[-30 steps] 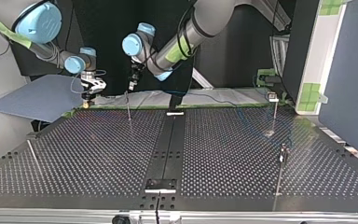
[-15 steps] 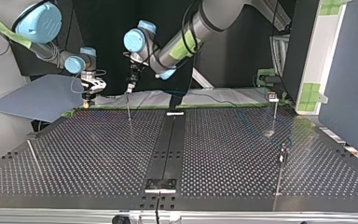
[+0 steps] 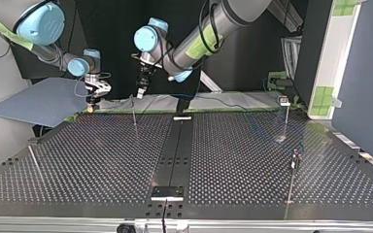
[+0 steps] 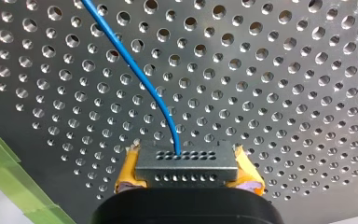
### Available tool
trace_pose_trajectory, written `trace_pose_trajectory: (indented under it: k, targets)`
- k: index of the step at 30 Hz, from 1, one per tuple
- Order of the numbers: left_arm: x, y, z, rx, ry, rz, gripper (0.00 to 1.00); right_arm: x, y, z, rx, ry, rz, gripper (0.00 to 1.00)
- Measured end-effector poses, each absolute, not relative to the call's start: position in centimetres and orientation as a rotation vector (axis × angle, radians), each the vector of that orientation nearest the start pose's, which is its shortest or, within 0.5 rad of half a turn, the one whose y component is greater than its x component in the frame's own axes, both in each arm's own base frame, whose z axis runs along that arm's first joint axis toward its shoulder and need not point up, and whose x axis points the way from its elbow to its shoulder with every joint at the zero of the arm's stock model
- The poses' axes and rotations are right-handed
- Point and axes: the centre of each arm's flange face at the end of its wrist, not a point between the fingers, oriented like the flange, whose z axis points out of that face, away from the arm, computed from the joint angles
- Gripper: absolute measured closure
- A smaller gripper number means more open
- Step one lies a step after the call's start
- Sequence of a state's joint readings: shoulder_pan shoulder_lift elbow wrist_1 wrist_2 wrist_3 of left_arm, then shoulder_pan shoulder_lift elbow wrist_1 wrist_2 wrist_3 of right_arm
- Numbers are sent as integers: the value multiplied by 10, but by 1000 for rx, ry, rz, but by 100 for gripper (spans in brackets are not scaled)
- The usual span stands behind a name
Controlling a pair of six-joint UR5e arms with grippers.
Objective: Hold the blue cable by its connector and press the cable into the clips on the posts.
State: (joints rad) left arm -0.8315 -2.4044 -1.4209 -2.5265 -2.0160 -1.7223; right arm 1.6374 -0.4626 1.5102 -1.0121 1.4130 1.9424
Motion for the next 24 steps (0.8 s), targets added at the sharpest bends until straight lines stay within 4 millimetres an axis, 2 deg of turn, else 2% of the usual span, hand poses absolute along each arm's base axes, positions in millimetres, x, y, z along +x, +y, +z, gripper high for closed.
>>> trace_pose_trajectory:
  k: [24]
  targets:
    - [357, -516, 140, 256, 1767, -320, 0, 196, -658, -91, 1254, -1424, 1621, 100]
